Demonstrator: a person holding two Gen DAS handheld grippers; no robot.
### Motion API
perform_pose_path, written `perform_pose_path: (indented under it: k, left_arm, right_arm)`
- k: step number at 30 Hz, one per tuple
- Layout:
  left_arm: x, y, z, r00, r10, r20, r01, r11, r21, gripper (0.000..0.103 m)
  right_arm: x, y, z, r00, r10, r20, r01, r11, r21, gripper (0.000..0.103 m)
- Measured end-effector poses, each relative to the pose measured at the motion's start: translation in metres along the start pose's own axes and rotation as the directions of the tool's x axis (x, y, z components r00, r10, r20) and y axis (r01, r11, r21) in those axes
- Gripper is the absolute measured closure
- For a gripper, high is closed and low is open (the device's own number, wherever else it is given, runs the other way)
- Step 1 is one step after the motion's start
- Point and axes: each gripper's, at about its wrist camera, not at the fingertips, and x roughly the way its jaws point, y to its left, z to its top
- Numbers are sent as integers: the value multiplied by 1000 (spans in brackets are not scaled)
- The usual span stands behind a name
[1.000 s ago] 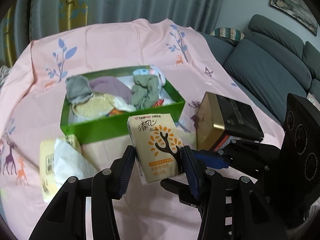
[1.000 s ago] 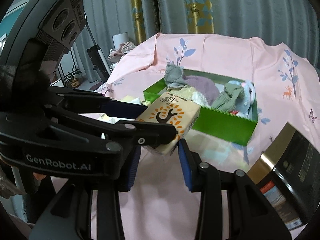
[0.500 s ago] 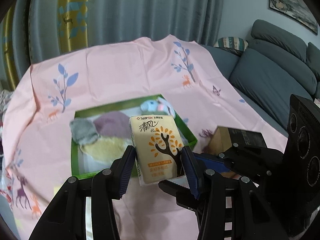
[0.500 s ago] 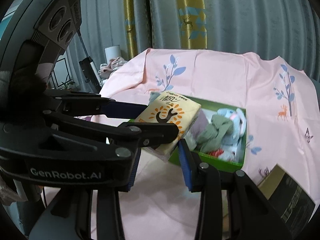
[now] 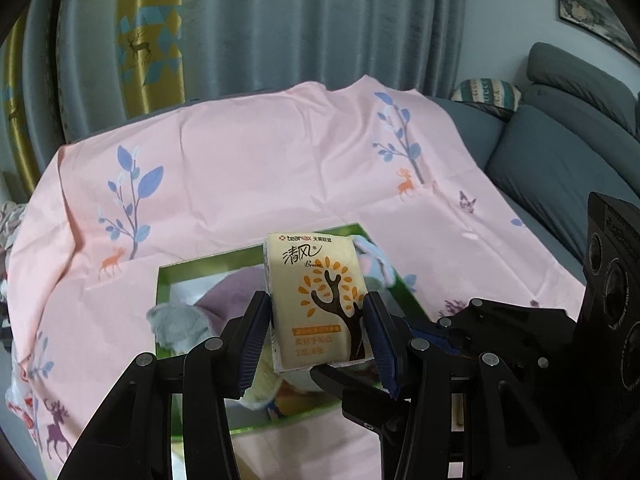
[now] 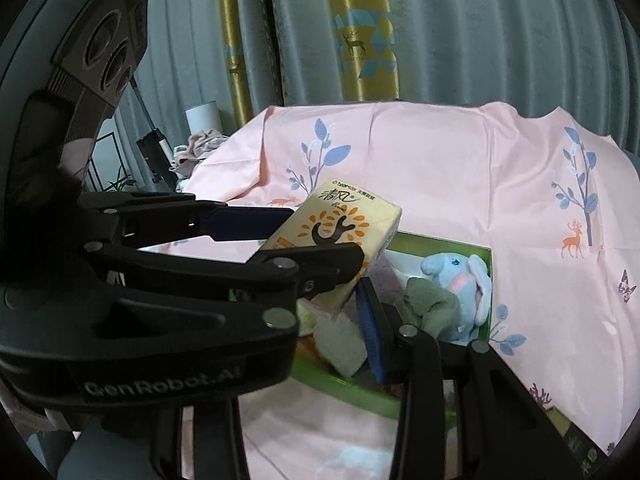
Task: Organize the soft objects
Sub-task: 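Lower the tissue pack into the green box and open the left gripper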
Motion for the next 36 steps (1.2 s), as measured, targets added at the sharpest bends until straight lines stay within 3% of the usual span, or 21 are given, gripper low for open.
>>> perform_pose_path:
  k: [21,36]
  left_arm:
    - [86,33,-17,990,-4,-141,-6,998,-66,54]
    - [108,41,-27,983,9,-184,-24,997,-79,54]
  right_arm:
    - [85,-24,-15,985,-10,-174,25,997,79,64]
    - [108,-34,-22,965,32,-262,3,991,131,63]
